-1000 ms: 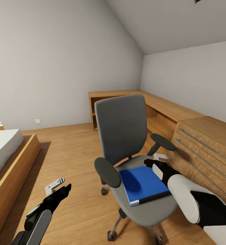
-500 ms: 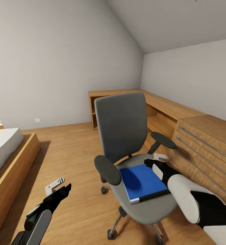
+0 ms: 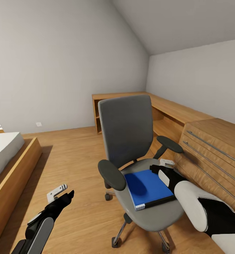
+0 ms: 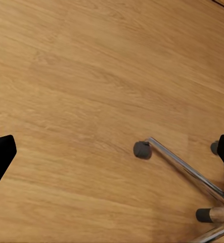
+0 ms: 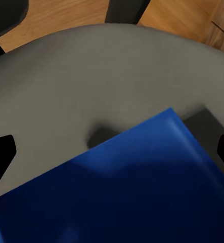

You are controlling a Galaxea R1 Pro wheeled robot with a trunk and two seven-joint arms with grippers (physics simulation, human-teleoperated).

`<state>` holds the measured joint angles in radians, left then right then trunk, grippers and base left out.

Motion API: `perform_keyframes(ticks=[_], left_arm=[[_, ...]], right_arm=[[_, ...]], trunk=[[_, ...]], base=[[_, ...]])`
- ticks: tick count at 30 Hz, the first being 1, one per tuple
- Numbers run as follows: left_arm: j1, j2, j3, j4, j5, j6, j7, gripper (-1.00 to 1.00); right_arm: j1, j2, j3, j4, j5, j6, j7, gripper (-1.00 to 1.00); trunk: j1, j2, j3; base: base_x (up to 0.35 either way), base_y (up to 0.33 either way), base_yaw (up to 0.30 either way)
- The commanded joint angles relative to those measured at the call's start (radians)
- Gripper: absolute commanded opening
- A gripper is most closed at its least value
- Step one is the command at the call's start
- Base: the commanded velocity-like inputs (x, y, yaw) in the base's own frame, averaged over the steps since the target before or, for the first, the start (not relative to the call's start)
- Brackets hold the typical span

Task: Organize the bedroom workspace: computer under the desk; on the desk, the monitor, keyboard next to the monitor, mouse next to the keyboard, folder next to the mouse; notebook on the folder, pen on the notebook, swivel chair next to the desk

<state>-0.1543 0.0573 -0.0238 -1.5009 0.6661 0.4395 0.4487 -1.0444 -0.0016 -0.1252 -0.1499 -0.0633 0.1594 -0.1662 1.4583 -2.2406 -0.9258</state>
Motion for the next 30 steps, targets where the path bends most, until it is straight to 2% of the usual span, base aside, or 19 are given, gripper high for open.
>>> perform_keyframes(ticks=[1,6,21,30], left_arm=[[-0.001,0.002,-0.002,-0.002,0.010,0.001,0.010,1.00],[-0.001,0.001,-0.002,-0.003,0.009,0.001,0.010,1.00],[-0.001,0.008,0.001,0.001,0.012,0.008,0.009,1.00],[-0.001,0.008,0.001,0.002,0.011,0.007,0.008,1.00]], right_arm=[[0.000,0.000,-0.001,-0.002,-0.007,0.005,-0.003,1.00],[0.000,0.001,-0.001,-0.002,-0.006,0.005,-0.003,1.00],[0.000,0.002,-0.001,-0.002,-0.006,0.005,-0.003,1.00],[0.000,0.002,-0.001,-0.002,-0.006,0.004,-0.003,1.00]], trunk=[[0.000,0.000,-0.001],[0.015,-0.028,-0.013],[0.015,-0.028,-0.013],[0.015,-0.028,-0.013]], base=[[0.000,0.000,0.000],[0.000,0.000,0.000],[-0.002,0.000,0.000],[-0.169,0.000,0.000]])
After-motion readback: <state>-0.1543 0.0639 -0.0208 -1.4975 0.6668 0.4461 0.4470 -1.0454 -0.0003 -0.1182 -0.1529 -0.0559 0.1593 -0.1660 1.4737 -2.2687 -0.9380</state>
